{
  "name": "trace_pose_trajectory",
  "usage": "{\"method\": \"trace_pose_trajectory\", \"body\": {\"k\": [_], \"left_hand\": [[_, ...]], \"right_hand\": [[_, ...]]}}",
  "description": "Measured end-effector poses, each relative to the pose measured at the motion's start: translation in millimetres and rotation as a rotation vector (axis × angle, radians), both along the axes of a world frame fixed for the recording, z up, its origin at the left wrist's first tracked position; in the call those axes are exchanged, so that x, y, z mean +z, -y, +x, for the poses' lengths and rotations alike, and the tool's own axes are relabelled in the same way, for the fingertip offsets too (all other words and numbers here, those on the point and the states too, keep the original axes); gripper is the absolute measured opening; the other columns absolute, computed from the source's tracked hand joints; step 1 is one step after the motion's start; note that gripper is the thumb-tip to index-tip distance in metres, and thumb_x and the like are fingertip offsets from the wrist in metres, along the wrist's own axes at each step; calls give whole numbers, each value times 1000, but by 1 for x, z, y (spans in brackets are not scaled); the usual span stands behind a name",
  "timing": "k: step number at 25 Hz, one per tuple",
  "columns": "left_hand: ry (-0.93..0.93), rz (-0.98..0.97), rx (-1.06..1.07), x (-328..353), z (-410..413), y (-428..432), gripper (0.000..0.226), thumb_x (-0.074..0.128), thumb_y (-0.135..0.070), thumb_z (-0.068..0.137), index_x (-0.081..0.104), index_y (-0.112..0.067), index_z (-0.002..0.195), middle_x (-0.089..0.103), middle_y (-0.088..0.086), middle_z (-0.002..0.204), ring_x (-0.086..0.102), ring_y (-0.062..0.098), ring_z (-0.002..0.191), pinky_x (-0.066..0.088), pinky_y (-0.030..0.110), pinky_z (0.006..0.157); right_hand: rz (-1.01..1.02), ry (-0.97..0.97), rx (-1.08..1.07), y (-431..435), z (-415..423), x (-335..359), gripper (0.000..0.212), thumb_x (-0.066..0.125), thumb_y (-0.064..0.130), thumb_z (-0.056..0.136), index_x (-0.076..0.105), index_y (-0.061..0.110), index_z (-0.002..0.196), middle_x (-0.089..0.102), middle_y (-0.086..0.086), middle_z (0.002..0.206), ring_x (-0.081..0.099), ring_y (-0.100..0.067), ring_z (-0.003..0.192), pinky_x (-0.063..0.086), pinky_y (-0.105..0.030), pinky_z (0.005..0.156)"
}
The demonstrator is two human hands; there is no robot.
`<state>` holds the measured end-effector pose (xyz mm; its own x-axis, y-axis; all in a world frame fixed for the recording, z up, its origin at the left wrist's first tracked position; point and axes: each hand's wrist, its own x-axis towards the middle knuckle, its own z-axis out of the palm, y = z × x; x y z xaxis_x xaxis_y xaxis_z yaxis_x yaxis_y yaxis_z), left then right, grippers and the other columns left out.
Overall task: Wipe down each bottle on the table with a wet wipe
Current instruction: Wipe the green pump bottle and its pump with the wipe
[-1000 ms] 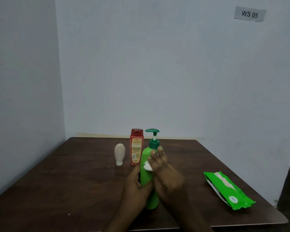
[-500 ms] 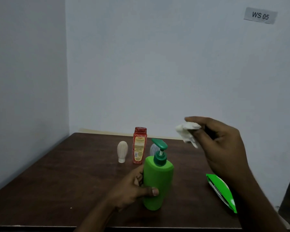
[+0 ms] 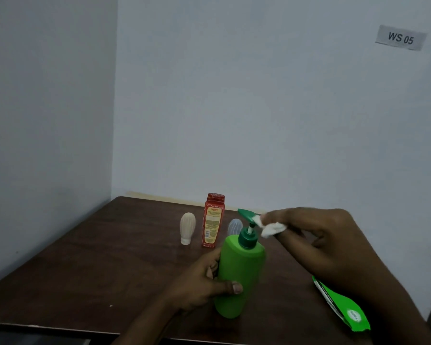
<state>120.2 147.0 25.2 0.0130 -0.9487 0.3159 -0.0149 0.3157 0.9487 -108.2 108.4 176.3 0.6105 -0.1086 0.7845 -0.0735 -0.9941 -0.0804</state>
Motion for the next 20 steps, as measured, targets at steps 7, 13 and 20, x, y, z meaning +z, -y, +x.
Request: {"method": "trace_pose_trajectory", "body": {"k": [7,13,20], "left_hand": [[5,-7,13,0,-1,3,65,73,8,85,51,-13,142,64,12,138,60,30,129,47,51,108],[-7,28,34,-4,4,7,65,75,6,84,52,-16,141,65,10,137,60,28,129,47,50,109],[23,24,45,-4,0,6,69,74,6,85,48,-17,144,64,9,139,59,27,130,49,47,107]], "right_hand": [[-112,-71,-28,8,30,-17,38,68,4,89,67,19,124,66,10,128,54,3,125,49,-25,101],[39,173,9,11,5,-17,20,69,6,88,77,19,100,75,13,99,71,-5,92,58,-36,73],[36,67,31,18,41,-29,34,63,2,91,68,15,122,67,8,127,56,0,123,50,-31,101]]}}
